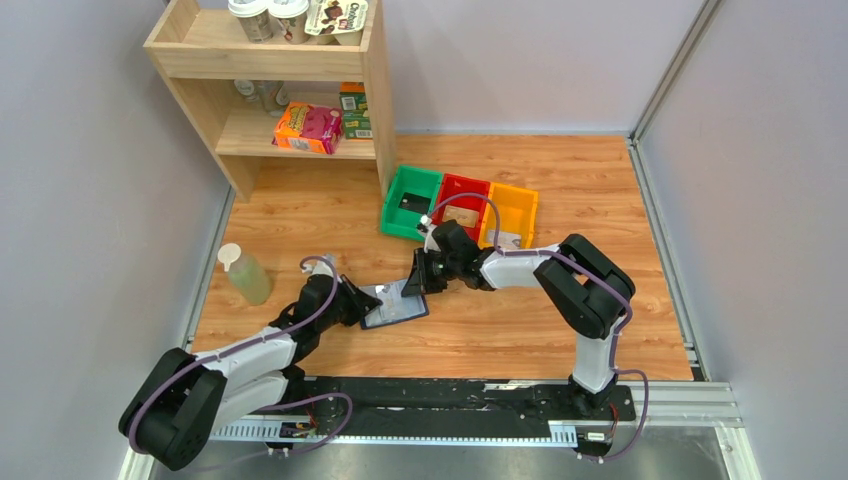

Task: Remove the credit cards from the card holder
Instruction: Remove the credit card from the card holder.

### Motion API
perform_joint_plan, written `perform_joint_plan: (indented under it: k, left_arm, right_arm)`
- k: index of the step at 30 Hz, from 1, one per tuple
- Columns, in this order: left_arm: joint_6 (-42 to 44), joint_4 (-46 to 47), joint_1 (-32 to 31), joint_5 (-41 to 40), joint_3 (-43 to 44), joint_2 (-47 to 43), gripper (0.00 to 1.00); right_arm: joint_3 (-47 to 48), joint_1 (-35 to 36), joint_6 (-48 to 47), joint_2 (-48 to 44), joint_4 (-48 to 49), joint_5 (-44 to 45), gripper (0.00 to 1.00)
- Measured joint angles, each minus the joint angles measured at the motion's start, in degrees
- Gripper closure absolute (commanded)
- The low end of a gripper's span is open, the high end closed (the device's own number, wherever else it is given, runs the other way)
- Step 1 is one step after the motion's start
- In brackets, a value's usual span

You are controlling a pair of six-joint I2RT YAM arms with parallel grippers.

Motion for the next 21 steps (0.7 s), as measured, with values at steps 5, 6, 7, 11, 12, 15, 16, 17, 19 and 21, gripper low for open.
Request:
perform_joint_plan:
  k: [5, 6, 7, 11, 12, 15, 16, 17, 19, 21]
  left_arm:
    - [0.13, 0.00, 0.15, -0.13, -0.63, -0.87, 0.81]
    - [0.20, 0.00, 0.26, -0.20, -0.81, -0.98, 0.79]
    - [0.37, 0.02, 0.33, -0.24, -0.96, -0.98, 0.77]
    - [0.66, 1.33, 0.48, -0.20, -1.84, -0.83, 0.74]
    - [0.68, 1.84, 0.55, -0.09, -1.95, -0.66, 0.74]
    - [1.07, 3.17, 0.72, 0.13, -2.01, 0.26, 0.73]
    - [1.11, 3.93, 0.76, 0.26, -2.03, 0.81, 0.73]
    - [1.22, 4.68, 0.79, 0.44, -2.05, 1.38, 0.73]
    - [1.31, 6.45, 0.79, 0.85, -2.05, 2.93, 0.74]
    - [1.29, 8.22, 0.81, 1.33, -2.08, 4.50, 0.80]
  right_arm:
    - [0.00, -0.13, -0.02, 0.00, -0.02, 0.00, 0.91]
    - [0.00, -0.13, -0.02, 0.00, -0.02, -0.02, 0.90]
    - [0.00, -0.13, -0.02, 0.00, -0.02, -0.02, 0.91]
    - [0.02, -0.15, -0.02, 0.00, -0.02, -0.04, 0.91]
    - [0.02, -0.15, -0.04, 0.00, -0.02, -0.04, 0.90]
    - [0.02, -0.15, -0.04, 0.00, 0.00, -0.07, 0.90]
    - [0.02, -0.15, -0.04, 0.04, 0.00, -0.09, 0.90]
    - [0.02, -0.15, -0.04, 0.07, 0.02, -0.15, 0.90]
    - [0.04, -0.22, -0.04, 0.13, 0.07, -0.35, 0.91]
    - [0.04, -0.26, -0.04, 0.17, 0.11, -0.44, 0.91]
